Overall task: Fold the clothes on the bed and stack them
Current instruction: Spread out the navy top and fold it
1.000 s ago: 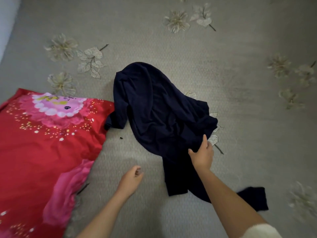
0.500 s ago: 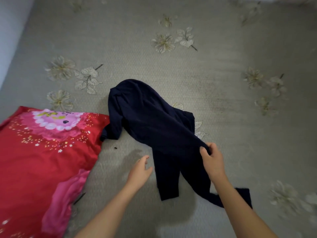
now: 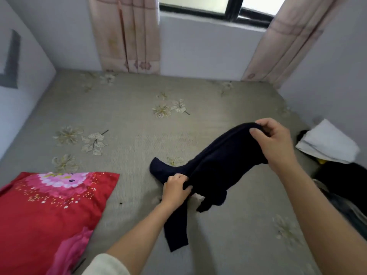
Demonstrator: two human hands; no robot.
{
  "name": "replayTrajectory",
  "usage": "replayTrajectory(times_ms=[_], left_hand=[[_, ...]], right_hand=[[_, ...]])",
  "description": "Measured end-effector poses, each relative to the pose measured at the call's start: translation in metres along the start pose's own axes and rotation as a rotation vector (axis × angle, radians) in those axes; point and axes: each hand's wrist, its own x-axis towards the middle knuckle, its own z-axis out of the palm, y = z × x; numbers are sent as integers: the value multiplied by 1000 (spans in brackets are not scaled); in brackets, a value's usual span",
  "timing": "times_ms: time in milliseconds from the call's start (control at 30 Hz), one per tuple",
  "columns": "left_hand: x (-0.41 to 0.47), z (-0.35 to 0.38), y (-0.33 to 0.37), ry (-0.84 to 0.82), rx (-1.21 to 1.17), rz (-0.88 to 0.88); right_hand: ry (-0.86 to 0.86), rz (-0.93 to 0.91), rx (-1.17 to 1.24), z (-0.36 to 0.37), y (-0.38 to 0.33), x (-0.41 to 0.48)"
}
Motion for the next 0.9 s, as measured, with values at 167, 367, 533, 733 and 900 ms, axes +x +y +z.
replayTrajectory(times_ms=[167,367,533,733,900], left_hand=[[-10,-20,22,-8,-340,35],[-19,-99,39,203,-606,107],[-26,-167,75,366,-552,358],[-23,-191,126,488,-561,540],[5,-164,171,480,-492,536]], right_hand=[[80,-76,-17,-39,-33,-17],[290,80,102,-95,-32,-35],[432,130,188,-123,-25,-47],[505,124,258,-148,-15,-53],[503,178,260,-188,25,-44]])
